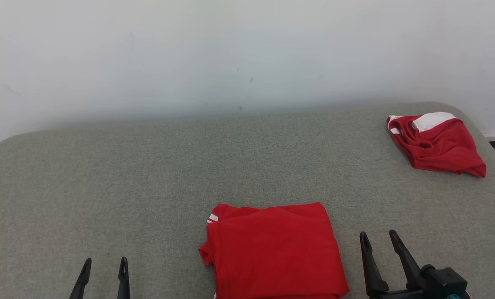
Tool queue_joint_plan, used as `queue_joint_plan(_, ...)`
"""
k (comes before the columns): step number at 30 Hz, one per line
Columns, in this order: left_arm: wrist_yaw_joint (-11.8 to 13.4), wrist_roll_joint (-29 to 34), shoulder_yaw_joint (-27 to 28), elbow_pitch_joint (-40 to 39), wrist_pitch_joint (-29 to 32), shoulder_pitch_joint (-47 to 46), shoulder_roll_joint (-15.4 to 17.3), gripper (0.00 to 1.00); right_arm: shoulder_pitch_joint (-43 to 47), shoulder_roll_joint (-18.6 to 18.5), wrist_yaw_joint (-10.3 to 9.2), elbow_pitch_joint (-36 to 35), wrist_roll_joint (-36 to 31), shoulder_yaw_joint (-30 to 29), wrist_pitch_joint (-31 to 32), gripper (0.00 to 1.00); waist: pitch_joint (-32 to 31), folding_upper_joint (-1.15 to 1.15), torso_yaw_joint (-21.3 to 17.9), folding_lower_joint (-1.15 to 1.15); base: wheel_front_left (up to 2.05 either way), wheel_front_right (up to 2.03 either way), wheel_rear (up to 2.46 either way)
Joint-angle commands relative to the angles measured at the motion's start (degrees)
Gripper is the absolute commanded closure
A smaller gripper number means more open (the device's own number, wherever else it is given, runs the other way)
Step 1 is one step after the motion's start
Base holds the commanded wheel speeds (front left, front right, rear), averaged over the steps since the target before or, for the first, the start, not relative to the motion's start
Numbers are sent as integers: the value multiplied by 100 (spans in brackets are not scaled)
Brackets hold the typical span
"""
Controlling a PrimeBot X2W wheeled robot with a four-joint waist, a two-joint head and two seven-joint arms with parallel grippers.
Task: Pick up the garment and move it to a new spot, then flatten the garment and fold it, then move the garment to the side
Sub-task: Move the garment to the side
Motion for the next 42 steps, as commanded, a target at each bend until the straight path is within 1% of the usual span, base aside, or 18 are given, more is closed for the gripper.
queue_joint_plan(1,-35,2,-2,18,-16,24,27,0,-34,21,-16,16,-43,6,-24,0,4,0,1,0,0,0,0)
queue_joint_plan(29,-34,-9,38,74,-16,23,-10,0,-116,43,-16,233,-48,-17,-24,0,-24,0,67,0,0,0,0)
queue_joint_plan(35,-35,2,-6,99,-16,-36,-26,0,-363,-21,-16,443,-101,46,-24,0,-29,0,163,0,0,0,0)
queue_joint_plan(42,-36,25,-41,116,-16,-80,-30,0,-915,-96,-16,955,-155,156,-24,0,30,0,263,0,0,0,0)
